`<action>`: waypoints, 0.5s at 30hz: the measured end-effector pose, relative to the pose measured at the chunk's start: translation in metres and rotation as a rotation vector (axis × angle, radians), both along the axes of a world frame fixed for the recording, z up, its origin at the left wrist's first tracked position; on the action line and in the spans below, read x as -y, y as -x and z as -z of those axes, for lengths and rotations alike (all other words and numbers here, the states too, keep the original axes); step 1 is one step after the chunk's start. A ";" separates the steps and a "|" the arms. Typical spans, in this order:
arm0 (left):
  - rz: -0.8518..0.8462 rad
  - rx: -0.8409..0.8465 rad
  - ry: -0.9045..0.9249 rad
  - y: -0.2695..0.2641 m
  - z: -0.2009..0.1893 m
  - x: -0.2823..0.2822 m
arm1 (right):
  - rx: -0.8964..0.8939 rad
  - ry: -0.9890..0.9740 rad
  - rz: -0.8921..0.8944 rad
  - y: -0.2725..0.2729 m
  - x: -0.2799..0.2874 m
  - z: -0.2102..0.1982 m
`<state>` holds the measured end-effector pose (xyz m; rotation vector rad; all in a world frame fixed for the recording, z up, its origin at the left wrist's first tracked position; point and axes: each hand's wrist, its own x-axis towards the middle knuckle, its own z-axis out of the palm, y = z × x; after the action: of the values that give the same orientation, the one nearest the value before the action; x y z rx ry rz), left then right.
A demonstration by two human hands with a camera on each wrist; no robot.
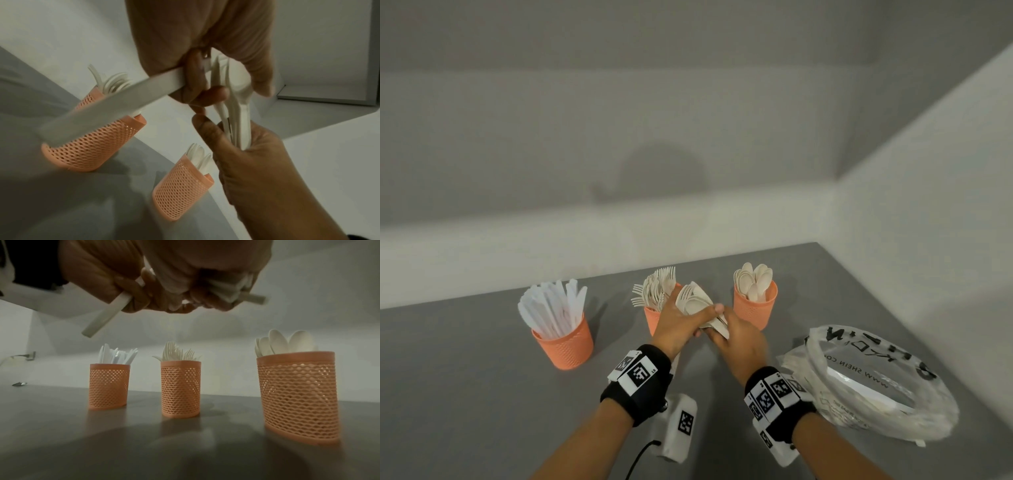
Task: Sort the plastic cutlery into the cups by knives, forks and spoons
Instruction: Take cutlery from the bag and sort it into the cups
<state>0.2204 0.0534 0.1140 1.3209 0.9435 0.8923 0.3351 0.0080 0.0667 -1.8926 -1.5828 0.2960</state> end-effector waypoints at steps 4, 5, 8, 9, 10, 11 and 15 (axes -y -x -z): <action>-0.023 0.013 -0.006 0.000 0.006 -0.004 | 0.065 -0.077 0.038 0.002 0.003 -0.006; -0.029 0.017 0.001 -0.001 0.007 -0.006 | 0.042 -0.085 0.034 0.003 0.003 -0.007; -0.039 0.026 0.018 -0.003 0.008 -0.006 | -0.042 -0.049 -0.015 0.004 -0.002 -0.006; -0.042 0.026 0.023 -0.003 0.009 -0.007 | -0.070 -0.036 -0.037 0.004 -0.004 -0.005; -0.039 0.024 0.029 -0.003 0.009 -0.008 | -0.094 -0.026 -0.057 0.003 -0.006 -0.006; -0.029 0.019 0.035 -0.002 0.011 -0.009 | -0.107 -0.016 -0.072 0.003 -0.007 -0.007; 0.039 -0.041 0.073 0.001 0.016 -0.015 | -0.055 -0.011 -0.088 0.002 -0.006 -0.006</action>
<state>0.2197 0.0681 0.0984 1.2956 0.9703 0.7960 0.3328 0.0143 0.0727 -1.7949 -1.6303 0.3733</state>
